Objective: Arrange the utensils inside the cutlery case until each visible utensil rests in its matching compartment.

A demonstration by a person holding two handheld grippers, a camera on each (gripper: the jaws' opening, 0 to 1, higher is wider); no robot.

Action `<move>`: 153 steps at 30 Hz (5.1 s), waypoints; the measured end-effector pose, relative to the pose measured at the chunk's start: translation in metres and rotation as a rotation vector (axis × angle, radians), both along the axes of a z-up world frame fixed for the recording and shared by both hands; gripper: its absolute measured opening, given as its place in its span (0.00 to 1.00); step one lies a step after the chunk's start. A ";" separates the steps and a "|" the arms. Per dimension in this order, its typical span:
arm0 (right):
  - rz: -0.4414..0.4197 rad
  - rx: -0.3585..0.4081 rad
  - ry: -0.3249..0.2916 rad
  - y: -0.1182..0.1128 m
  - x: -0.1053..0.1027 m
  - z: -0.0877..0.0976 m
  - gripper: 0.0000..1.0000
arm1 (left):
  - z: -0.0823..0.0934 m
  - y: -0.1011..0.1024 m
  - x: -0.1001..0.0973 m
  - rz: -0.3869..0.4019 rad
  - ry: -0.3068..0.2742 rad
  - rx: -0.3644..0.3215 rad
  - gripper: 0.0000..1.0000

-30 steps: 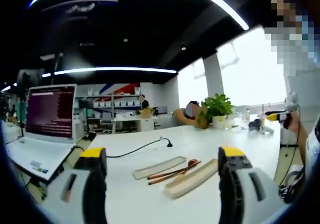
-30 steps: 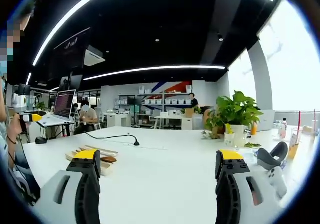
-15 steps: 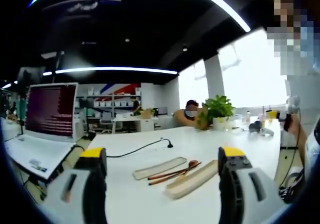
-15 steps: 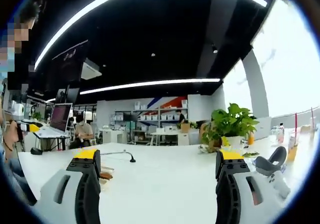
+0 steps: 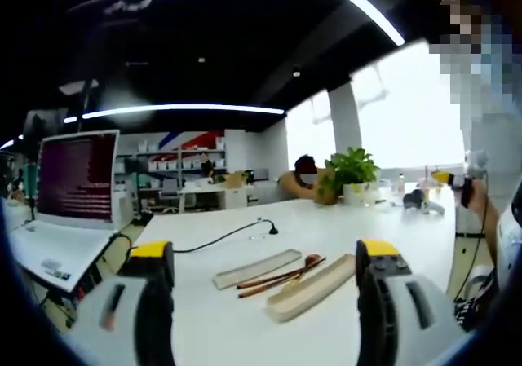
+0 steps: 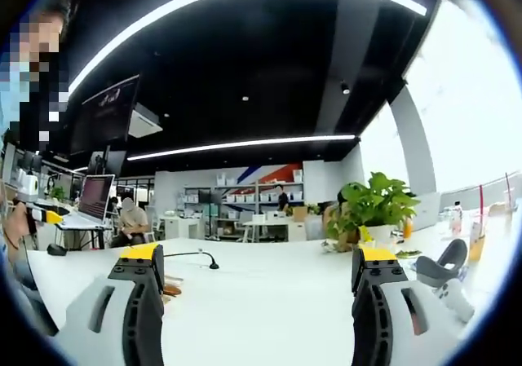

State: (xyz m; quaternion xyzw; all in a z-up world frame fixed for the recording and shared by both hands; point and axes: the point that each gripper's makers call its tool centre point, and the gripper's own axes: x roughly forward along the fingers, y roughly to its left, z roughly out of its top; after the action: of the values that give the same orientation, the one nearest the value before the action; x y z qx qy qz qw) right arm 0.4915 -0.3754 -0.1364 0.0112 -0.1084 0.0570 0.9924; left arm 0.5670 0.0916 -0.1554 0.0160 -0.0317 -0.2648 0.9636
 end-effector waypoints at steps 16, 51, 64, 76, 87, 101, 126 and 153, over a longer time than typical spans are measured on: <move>0.145 0.041 0.077 0.027 0.018 -0.014 0.99 | -0.001 0.012 0.007 0.009 -0.009 0.000 1.00; 0.330 -0.173 0.154 0.075 0.097 0.028 0.89 | 0.024 0.000 0.040 -0.034 0.008 0.060 0.94; 0.340 -0.247 0.179 0.086 0.135 0.040 0.88 | 0.048 -0.011 0.076 -0.067 -0.014 0.145 0.91; 0.489 -0.286 0.167 0.121 0.158 0.037 0.82 | 0.028 -0.029 0.095 -0.116 0.055 0.260 0.91; 0.594 -0.372 0.268 0.148 0.179 0.009 0.71 | -0.003 -0.043 0.116 -0.184 0.154 0.332 0.87; 0.700 -0.474 0.365 0.175 0.202 -0.023 0.60 | -0.042 -0.053 0.137 -0.288 0.286 0.453 0.68; 0.937 -0.753 0.570 0.237 0.227 -0.109 0.43 | -0.125 -0.072 0.153 -0.498 0.440 0.818 0.47; 1.105 -0.878 0.752 0.264 0.210 -0.178 0.22 | -0.169 -0.071 0.143 -0.635 0.588 0.951 0.29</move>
State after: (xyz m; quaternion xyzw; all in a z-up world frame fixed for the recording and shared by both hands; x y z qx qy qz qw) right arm 0.7018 -0.1115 -0.3147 -0.3099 0.2872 0.5704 0.7043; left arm 0.7099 0.0208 -0.3245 0.3579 0.3517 -0.5158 0.6944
